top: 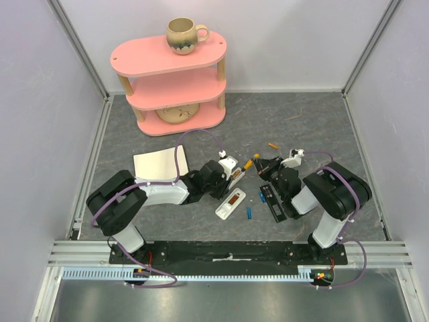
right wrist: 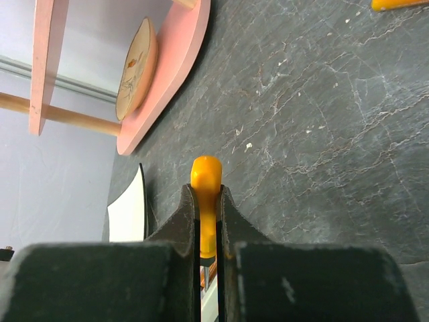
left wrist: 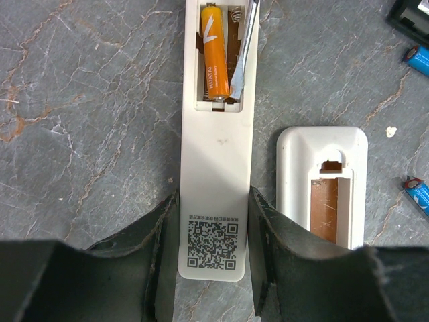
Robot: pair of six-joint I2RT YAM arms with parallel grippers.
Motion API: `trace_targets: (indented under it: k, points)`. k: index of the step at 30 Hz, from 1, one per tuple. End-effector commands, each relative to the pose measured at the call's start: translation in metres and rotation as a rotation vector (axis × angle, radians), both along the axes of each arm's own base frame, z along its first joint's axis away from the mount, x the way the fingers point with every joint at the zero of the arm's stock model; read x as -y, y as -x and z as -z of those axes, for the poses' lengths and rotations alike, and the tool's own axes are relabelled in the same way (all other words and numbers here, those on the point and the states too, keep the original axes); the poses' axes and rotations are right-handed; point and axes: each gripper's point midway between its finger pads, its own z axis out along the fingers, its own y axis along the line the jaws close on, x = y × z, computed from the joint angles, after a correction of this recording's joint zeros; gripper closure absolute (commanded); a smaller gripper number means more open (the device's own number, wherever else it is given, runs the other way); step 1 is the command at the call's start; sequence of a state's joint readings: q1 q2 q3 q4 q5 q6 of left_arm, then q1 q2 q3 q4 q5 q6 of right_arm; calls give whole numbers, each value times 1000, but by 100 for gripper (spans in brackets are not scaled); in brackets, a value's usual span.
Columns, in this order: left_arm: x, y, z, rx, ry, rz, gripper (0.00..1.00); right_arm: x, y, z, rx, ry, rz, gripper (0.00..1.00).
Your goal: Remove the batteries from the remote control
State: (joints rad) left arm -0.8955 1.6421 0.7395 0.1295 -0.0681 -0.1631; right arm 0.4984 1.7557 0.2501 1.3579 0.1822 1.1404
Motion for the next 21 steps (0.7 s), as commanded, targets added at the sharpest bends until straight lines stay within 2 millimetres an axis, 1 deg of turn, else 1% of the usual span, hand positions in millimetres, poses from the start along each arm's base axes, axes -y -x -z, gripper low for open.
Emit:
trace_targets:
  k: [1, 4, 6, 11, 14, 17, 21]
  points:
    - [-19, 20, 25, -102, -61, -19, 98, -6, 0, -60, 209, -95, -29, 100]
    - [-19, 19, 24, -98, -60, -22, 98, -9, 0, -59, 216, -104, -37, 100]
    - [-20, 19, 24, -96, -60, -23, 98, -9, -1, -55, 209, -94, -34, 100]
    - [-20, 19, 23, -95, -60, -20, 98, -3, -5, -52, 205, -73, 0, 100]
    - [-19, 20, 24, -99, -62, -18, 98, 0, -11, -49, 190, -62, 29, 100]
    - [-21, 20, 24, -100, -66, -18, 98, -1, -15, -52, 199, -62, 35, 100]
    - [-21, 20, 23, -95, -65, -19, 98, 3, -19, -59, 210, -65, 62, 100]
